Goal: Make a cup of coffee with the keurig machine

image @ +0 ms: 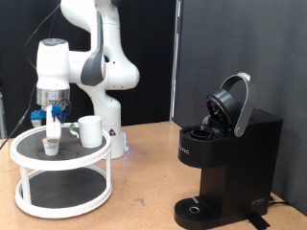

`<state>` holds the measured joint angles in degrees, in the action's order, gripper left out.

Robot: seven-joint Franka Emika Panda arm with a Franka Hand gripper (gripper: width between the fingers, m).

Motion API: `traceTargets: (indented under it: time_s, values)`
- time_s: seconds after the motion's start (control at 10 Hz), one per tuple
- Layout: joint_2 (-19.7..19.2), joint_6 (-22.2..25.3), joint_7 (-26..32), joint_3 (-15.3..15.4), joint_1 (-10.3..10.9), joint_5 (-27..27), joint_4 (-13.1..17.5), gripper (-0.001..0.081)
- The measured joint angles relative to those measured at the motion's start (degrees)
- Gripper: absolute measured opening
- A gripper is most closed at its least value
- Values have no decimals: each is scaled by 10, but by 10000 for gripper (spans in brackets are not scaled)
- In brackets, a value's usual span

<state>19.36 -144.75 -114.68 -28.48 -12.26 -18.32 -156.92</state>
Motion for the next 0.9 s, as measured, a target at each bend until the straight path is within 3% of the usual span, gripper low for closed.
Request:
traceTargets:
  time_s: [0.3,0.7,0.9]
  values:
    - [7,42,6,0,0,17,12,401]
    - [46,179,43,0,2,55,69,401]
    - [46,174,44,0,4,74,66,401]
